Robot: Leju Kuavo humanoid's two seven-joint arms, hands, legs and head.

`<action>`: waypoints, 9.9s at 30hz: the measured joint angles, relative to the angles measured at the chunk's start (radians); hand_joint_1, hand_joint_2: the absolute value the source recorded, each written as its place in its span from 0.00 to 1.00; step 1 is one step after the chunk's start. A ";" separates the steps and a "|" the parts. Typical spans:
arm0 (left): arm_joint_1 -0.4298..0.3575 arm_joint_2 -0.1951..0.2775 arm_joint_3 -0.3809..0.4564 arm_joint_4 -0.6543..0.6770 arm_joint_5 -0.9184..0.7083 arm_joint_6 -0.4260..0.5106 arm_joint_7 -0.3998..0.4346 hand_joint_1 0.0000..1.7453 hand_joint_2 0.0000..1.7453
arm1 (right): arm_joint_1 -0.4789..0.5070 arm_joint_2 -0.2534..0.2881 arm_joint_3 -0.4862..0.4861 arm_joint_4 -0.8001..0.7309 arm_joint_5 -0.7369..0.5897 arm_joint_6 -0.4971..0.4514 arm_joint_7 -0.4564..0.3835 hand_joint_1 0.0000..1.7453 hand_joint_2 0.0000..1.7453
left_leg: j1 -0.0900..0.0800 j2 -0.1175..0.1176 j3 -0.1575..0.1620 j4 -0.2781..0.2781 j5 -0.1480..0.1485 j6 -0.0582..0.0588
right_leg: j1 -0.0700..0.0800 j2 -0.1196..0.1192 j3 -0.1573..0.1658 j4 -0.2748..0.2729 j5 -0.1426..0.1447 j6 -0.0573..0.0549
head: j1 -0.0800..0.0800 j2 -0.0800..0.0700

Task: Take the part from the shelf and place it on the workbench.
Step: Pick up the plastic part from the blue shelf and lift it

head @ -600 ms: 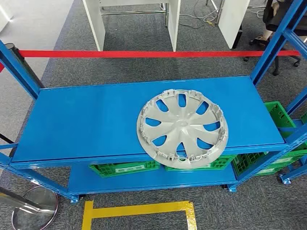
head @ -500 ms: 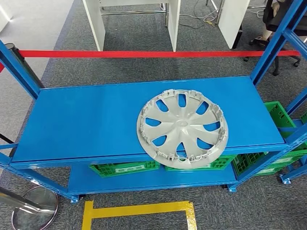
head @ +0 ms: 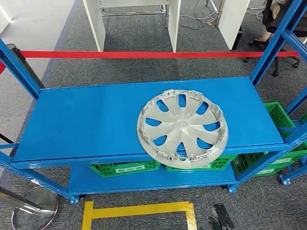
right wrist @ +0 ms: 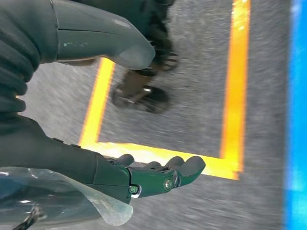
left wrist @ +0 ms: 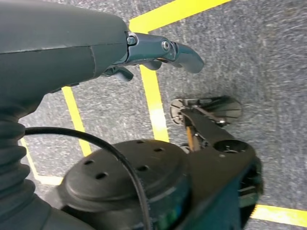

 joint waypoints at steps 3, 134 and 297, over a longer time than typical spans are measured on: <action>-0.017 0.000 -0.045 0.001 0.053 0.014 -0.013 0.00 0.75 | -0.033 -0.017 0.067 -0.051 0.010 0.014 -0.026 0.00 1.00 | 0.000 0.000 0.000 0.000 0.001 0.000 | 0.000 0.000 0.000 0.000 0.001 0.000 | 0.000 0.000; -0.198 0.014 -0.866 0.207 1.073 0.260 -0.409 0.00 0.00 | 0.410 0.079 -0.470 -1.379 0.867 -0.132 0.097 0.00 1.00 | 0.000 0.000 -0.002 0.004 0.002 0.000 | 0.001 0.001 -0.001 0.000 0.003 0.001 | 0.000 0.000; -0.235 0.004 -0.993 0.208 1.023 0.246 -0.371 0.00 0.00 | -0.063 -0.319 0.240 -1.027 1.256 0.005 0.412 0.00 1.00 | 0.000 0.001 -0.005 0.006 0.006 0.002 | 0.000 0.002 -0.003 0.001 0.008 0.004 | 0.000 0.000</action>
